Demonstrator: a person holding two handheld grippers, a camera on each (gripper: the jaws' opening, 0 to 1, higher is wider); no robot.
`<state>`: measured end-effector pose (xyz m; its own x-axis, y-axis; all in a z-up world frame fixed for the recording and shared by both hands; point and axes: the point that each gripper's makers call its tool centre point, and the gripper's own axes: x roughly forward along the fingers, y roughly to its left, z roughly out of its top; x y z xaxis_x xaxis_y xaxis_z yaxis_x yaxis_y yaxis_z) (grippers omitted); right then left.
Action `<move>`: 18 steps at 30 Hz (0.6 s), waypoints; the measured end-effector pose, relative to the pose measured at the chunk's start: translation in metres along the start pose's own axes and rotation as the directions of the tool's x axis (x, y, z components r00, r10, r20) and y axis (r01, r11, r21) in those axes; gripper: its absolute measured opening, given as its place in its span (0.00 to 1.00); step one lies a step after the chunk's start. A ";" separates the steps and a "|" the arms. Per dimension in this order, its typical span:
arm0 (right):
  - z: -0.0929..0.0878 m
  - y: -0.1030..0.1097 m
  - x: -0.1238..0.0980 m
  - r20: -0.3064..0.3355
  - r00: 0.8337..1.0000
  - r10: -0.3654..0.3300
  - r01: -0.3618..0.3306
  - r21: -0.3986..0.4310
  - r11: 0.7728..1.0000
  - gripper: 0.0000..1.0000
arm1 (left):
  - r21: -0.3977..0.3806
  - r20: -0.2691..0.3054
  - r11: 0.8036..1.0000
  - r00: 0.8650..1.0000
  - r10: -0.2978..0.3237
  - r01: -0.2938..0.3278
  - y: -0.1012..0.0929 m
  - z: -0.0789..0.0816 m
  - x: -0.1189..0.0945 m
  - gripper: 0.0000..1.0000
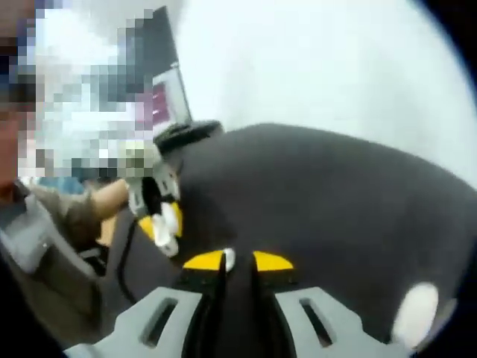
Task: Pick up three earphones and place each one into its charging case using tactile feedback, ensure that each earphone is properly inserted and securely positioned inside the case.
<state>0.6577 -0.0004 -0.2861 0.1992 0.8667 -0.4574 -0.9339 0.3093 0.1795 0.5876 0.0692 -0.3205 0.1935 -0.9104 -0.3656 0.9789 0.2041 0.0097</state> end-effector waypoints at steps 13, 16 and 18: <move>-0.018 0.002 0.025 -0.113 0.963 0.244 -0.258 -0.135 0.957 0.19 | 0.001 0.000 1.000 1.000 -0.004 0.004 -0.002 0.000 0.001 0.14; -0.019 0.007 0.029 -0.089 0.954 0.285 -0.295 -0.129 0.947 0.19 | -0.002 -0.001 1.000 1.000 -0.005 0.005 -0.003 0.000 0.001 0.14; -0.021 0.011 0.031 -0.085 0.947 0.308 -0.317 -0.120 0.941 0.19 | 0.002 -0.002 1.000 1.000 -0.003 0.003 -0.003 0.000 0.001 0.14</move>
<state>0.6472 0.0215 -0.3168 -0.1244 0.8834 -0.4518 -0.9773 -0.0305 0.2096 0.5851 0.0674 -0.3207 0.1902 -0.9102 -0.3679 0.9796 0.2005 0.0104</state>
